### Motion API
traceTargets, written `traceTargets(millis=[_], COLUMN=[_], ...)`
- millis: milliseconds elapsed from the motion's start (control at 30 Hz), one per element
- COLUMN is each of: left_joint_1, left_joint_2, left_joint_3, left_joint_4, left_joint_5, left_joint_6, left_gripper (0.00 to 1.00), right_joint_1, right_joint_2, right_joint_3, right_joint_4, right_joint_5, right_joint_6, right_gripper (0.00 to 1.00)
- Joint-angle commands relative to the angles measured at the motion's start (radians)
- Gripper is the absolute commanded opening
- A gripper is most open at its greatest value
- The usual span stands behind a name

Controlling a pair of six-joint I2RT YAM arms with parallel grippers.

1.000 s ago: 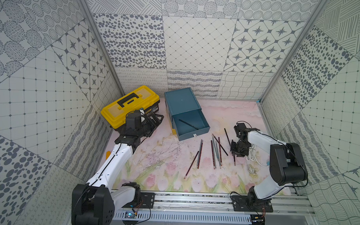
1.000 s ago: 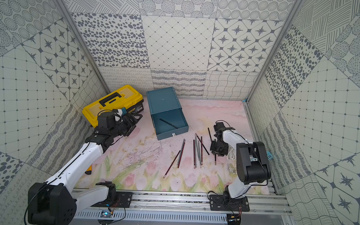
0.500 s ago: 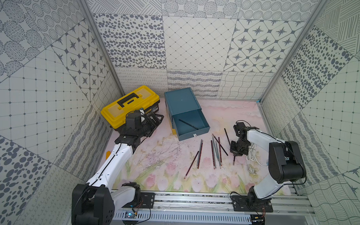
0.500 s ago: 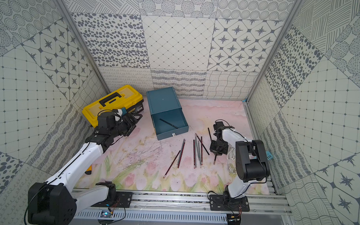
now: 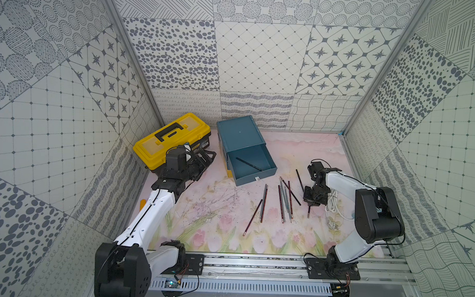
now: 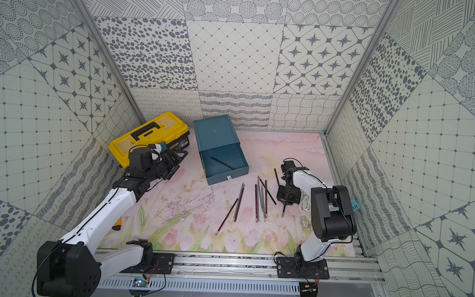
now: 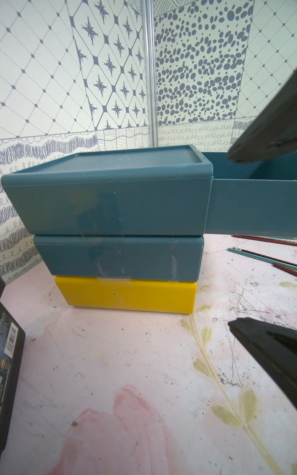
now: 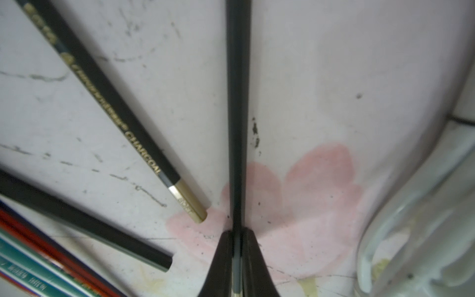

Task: Please place the pencils in the drawer according to their color
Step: Pick up the pencil from the center of the board.

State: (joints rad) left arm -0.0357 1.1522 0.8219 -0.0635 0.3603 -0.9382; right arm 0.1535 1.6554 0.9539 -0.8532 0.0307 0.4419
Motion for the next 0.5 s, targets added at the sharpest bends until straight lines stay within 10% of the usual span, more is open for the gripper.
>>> traceTargets(millis=[0,467], left_joint_1=[0.007,0.007], left_joint_2=[-0.004,-0.001], left_joint_3=[-0.002,0.002], left_joint_4=[0.029,0.032], left_joint_5=[0.011,0.011], left_joint_6=[0.007,0.006], left_gripper=[0.99,0.99], right_joint_1=[0.004,0.004], right_joint_2=[-0.017,-0.049], right_joint_3=[-0.018,-0.011], right_joint_4=[0.048,0.037], right_joint_5=[0.022,0.013], right_joint_6=[0.009,-0.005], right_gripper=[0.0,0.0])
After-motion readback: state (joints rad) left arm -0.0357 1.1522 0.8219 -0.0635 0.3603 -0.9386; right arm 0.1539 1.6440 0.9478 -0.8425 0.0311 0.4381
